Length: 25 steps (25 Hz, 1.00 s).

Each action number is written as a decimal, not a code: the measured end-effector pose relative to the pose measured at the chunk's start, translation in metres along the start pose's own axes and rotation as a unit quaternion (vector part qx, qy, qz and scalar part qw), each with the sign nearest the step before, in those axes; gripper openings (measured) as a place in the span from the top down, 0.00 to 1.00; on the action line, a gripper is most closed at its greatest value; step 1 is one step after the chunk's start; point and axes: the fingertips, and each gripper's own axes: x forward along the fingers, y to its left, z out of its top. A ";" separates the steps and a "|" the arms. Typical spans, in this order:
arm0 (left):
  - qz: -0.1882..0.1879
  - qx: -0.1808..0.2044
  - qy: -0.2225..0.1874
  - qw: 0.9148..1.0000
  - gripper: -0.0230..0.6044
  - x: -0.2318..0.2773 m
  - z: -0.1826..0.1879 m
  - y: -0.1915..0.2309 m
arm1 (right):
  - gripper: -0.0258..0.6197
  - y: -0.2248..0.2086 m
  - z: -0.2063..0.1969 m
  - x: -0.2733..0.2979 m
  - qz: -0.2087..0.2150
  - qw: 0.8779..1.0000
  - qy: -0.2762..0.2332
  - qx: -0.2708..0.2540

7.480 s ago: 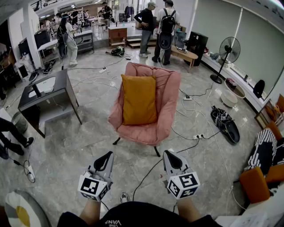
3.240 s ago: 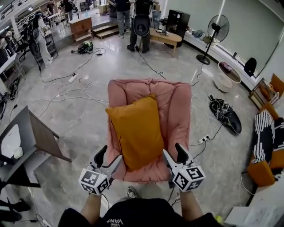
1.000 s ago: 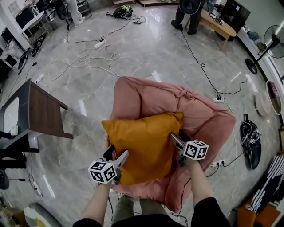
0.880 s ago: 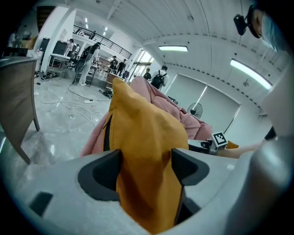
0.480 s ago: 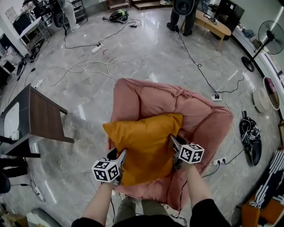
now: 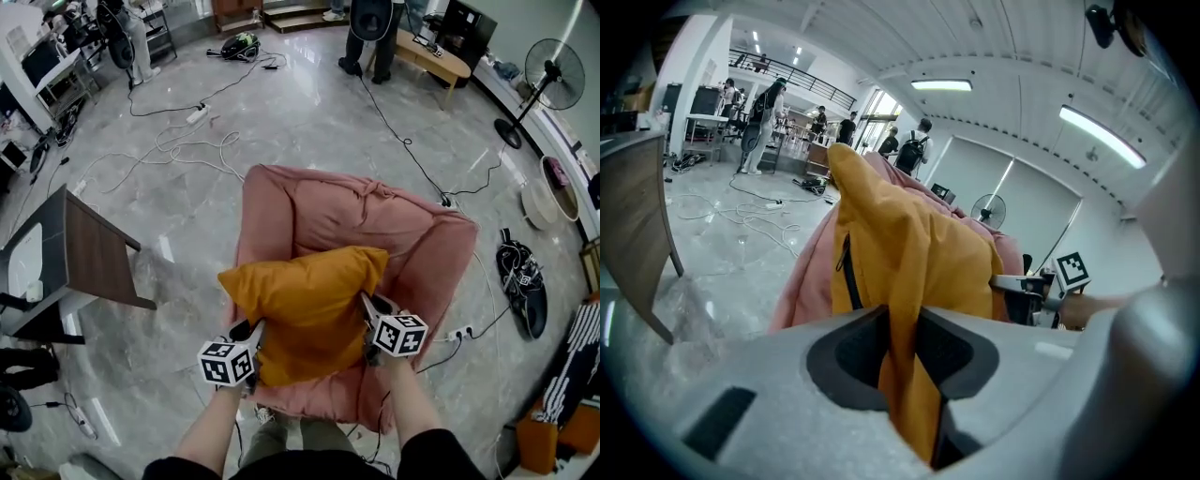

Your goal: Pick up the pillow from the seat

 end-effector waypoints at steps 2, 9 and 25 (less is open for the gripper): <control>-0.003 0.002 0.000 1.000 0.83 -0.009 -0.004 -0.002 | 0.92 0.008 -0.002 -0.013 -0.007 1.000 -0.010 0.001; -0.022 0.016 -0.001 1.000 0.84 -0.043 -0.022 -0.015 | 0.92 0.035 -0.015 -0.062 -0.026 0.999 -0.035 -0.005; -0.063 0.077 -0.002 0.995 0.86 -0.108 -0.044 -0.039 | 0.93 0.091 -0.033 -0.151 -0.084 0.992 -0.092 -0.006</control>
